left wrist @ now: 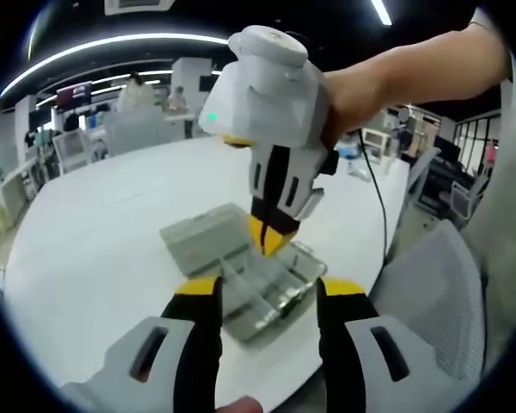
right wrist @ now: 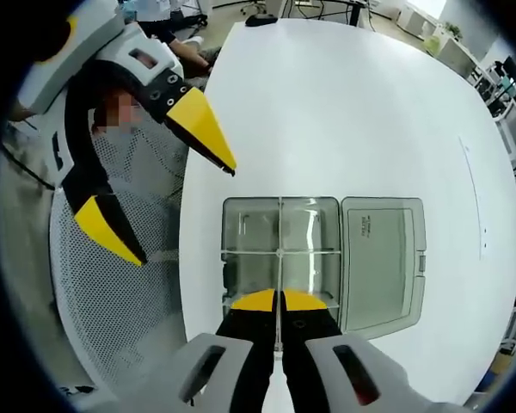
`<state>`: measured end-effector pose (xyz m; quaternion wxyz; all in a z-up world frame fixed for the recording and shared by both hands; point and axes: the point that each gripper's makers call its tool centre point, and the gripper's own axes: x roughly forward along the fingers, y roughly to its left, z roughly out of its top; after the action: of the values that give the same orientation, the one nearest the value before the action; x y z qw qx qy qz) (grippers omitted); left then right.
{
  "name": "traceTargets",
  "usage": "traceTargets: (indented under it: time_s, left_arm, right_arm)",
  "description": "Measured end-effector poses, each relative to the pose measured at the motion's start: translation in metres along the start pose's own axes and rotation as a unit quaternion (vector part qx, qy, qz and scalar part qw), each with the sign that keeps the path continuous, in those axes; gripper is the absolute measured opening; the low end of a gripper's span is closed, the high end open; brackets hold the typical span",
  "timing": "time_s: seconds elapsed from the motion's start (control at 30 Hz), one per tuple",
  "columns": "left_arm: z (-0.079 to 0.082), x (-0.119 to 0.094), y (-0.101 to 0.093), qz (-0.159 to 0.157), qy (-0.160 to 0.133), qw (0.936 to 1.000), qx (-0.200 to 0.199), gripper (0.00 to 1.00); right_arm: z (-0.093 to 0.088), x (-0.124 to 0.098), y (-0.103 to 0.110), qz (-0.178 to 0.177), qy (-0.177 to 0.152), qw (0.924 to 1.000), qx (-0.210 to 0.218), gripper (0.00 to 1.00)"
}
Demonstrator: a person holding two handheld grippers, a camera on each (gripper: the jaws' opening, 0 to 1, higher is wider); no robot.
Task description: Insert the divider into the dual guide fixture by aligning both edges with the guide slots and pushing it downward to the bottom, including one-sided entry, uneven engagement, binding, and posture correction.
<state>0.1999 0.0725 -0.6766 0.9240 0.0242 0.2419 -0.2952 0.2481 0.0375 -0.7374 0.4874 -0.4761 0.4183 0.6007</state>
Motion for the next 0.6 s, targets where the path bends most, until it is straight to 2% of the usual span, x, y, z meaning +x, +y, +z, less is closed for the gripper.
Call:
traceTargets:
  time_s: [0.27, 0.6]
  left_arm:
    - [-0.0002, 0.0007, -0.0006, -0.001, 0.000, 1.0000, 0.000, 0.42]
    - [-0.0031, 0.0011, 0.0016, 0.000, 0.002, 1.0000, 0.000, 0.43]
  right_arm:
    - [0.0005, 0.0013, 0.0003, -0.007, -0.010, 0.9999, -0.010, 0.00]
    - [0.0014, 0.0037, 0.0009, -0.010, -0.021, 0.9997, 0.002, 0.00]
